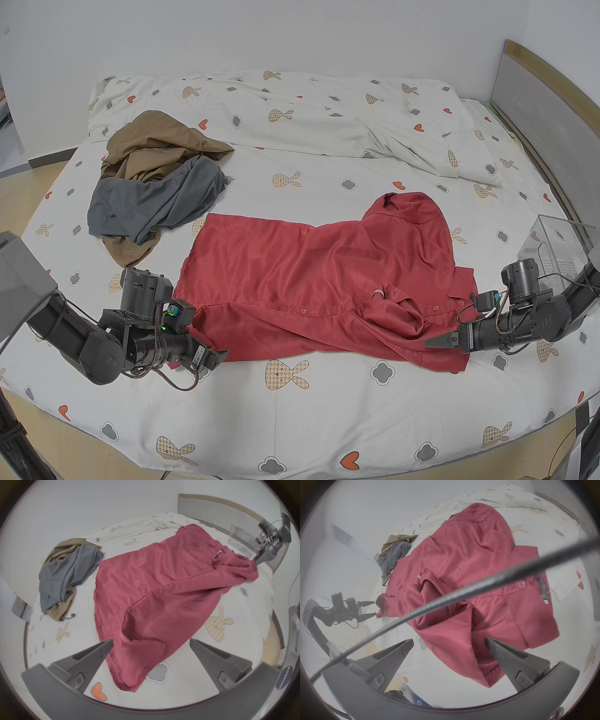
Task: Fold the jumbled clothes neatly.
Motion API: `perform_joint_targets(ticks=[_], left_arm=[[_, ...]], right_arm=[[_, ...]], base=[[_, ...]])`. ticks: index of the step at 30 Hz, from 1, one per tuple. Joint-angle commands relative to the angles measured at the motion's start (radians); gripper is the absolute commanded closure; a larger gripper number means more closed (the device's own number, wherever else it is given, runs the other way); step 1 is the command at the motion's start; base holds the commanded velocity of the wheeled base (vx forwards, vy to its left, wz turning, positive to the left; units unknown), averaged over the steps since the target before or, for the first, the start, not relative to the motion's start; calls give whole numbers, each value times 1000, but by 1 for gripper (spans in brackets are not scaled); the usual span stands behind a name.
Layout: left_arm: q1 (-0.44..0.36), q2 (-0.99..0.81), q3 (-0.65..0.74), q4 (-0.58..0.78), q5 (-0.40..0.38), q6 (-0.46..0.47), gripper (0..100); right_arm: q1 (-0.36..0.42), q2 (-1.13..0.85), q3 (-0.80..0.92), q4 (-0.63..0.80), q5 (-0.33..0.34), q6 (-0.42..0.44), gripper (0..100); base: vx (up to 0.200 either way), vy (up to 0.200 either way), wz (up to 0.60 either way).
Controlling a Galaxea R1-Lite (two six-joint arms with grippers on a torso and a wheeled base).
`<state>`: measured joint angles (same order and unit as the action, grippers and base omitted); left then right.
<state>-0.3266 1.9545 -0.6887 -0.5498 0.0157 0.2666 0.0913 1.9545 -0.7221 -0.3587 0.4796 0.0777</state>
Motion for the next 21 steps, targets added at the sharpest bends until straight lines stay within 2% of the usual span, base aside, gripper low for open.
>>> perform_joint_targets(ticks=[1, 2, 3, 4, 9, 13, 17, 21], left_arm=[[46, -29, -11, 51, -111, -36, 0], [58, -29, -12, 67, -146, -46, 0], [58, -29, -12, 67, -146, -46, 0], [81, -29, -14, 90, -203, -52, 0], [127, -35, -6, 114, -301, -76, 0], [149, -62, -31, 186, -396, -173, 0], [150, -80, -29, 231, -424, -181, 0], [143, -83, -18, 232, -427, -182, 0]], right_arm=[[-4, 20, -3, -3, 47, 44, 0], [-7, 20, -5, -6, 51, 57, 0], [-7, 20, -5, -6, 51, 57, 100], [-16, 17, -7, -6, 54, 71, 100], [-59, 4, -7, -3, 56, 77, 100], [-110, -42, 10, 0, 62, 79, 100], [-151, -75, 13, -2, 93, 90, 100], [-188, -114, -22, -6, 120, 149, 100]], base=[[0, 0, 0], [0, 0, 0], [0, 0, 0], [0, 0, 0], [0, 0, 0], [0, 0, 0], [0, 0, 0], [0, 0, 0]])
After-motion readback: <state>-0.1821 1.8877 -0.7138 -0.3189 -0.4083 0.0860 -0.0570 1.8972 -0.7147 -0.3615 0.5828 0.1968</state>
